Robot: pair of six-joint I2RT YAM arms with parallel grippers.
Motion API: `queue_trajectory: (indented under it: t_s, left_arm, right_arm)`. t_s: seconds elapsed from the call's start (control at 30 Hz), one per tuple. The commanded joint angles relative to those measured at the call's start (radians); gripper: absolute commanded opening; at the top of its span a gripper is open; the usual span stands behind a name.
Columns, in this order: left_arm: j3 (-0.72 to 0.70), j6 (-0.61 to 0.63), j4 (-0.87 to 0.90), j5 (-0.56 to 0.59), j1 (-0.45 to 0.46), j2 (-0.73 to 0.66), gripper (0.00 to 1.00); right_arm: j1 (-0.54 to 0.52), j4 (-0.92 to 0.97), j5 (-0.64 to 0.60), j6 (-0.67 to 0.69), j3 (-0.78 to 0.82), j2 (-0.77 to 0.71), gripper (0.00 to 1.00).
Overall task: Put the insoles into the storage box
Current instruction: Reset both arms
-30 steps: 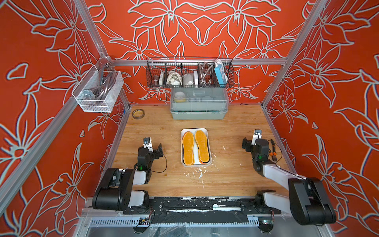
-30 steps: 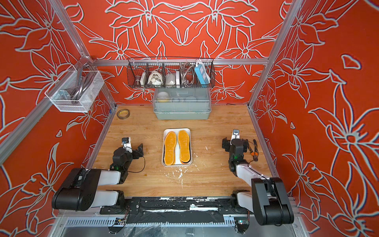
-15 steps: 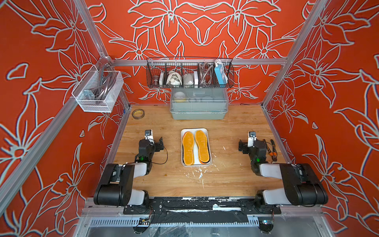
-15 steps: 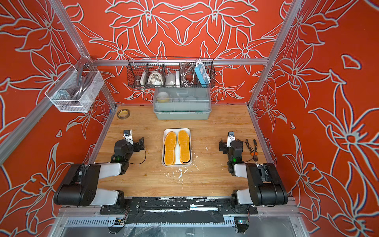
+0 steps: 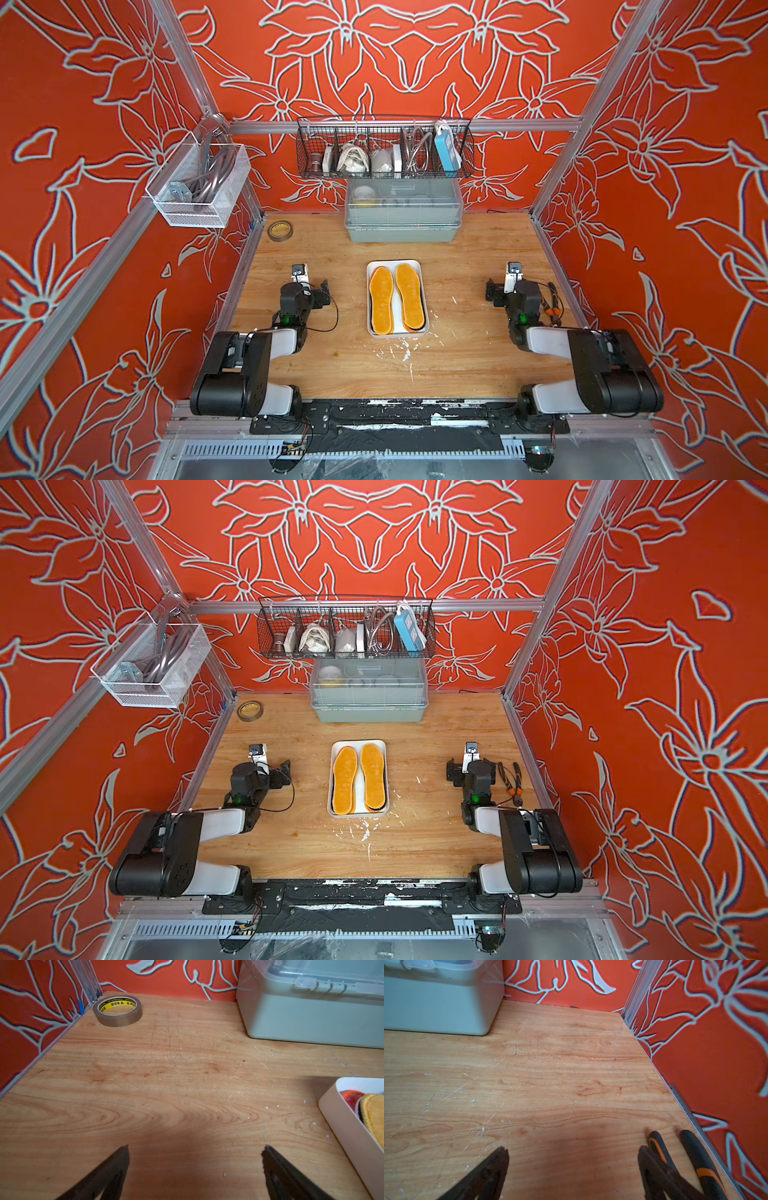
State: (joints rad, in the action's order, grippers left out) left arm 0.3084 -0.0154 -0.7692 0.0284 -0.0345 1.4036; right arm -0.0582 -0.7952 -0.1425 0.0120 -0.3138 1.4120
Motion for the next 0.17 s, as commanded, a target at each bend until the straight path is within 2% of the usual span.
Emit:
queue_trajectory:
  t_s: [0.0, 0.13]
  left_arm:
    - [0.005, -0.003, 0.004, -0.005, -0.003, 0.002, 0.98]
    - [0.004, -0.003, 0.004, -0.005, -0.003, 0.002, 0.98]
  right_arm:
    - [0.004, 0.013, -0.012, -0.012, -0.021, 0.007, 1.00]
    - [0.004, 0.002, -0.012, -0.011, -0.011, 0.000, 1.00]
